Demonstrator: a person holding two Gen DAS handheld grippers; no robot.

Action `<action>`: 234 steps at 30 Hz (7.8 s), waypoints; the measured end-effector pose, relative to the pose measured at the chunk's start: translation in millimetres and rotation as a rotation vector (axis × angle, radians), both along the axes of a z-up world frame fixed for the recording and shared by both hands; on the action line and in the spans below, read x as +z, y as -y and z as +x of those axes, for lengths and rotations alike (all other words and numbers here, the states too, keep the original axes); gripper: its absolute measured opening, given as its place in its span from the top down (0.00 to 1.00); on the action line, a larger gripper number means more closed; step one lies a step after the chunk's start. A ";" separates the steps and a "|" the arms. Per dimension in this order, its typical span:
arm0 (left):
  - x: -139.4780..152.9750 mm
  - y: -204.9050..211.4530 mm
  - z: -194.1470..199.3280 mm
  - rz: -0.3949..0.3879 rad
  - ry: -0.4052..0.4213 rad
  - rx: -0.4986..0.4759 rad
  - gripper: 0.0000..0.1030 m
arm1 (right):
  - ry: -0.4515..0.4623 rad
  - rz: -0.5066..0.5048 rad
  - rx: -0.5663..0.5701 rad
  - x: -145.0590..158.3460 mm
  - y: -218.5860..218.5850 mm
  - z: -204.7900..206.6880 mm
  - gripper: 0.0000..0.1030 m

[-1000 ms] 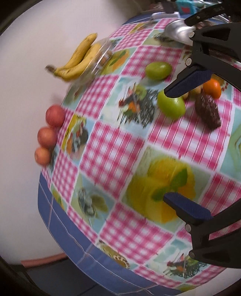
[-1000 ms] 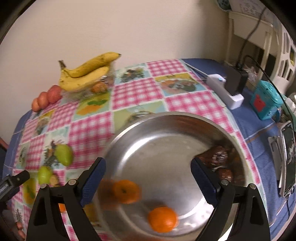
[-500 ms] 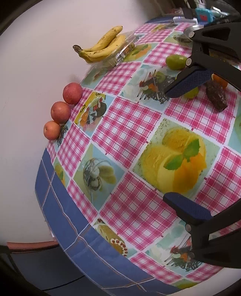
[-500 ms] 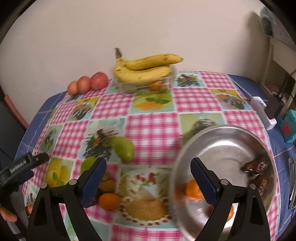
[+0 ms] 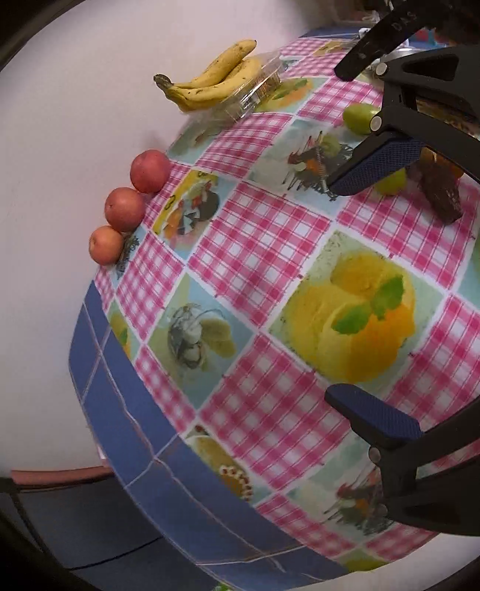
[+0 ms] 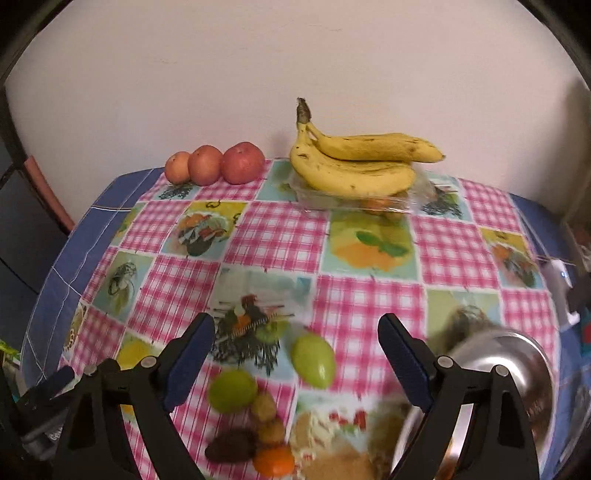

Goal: Organize fruits
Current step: 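Grasp a tangerine with the right tool while the left tool reaches toward a brown date, then close the left tool on the brown date while the right tool grips the tangerine, then carry the date and tangerine into the steel bowl and open both tools, then withdraw both open tools from the bowl toward the loose fruits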

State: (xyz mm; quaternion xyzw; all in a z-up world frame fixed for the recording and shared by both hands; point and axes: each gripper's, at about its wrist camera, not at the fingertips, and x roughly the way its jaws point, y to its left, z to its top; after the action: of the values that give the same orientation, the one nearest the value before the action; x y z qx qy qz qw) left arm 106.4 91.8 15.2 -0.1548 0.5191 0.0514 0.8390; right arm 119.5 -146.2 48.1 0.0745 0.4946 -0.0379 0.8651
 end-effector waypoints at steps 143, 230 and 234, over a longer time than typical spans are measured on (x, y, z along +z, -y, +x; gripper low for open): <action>-43.8 15.7 -24.1 -0.327 -0.191 -0.017 0.45 | -0.212 0.292 0.052 -73.2 -7.4 -77.7 0.64; -21.3 295.6 -37.4 -0.147 -0.043 -0.787 0.39 | -0.096 0.176 -0.506 -54.4 230.3 -114.7 0.63; -20.4 286.9 -38.0 -0.173 -0.059 -0.767 0.39 | -0.087 0.166 -0.511 -49.5 229.4 -118.4 0.60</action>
State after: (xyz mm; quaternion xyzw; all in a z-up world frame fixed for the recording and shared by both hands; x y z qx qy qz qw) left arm 68.5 -195.1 -5.2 -0.0183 0.5655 -0.3052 0.7659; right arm 1.1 -375.6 -1.4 0.2658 0.4980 -0.2176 0.7962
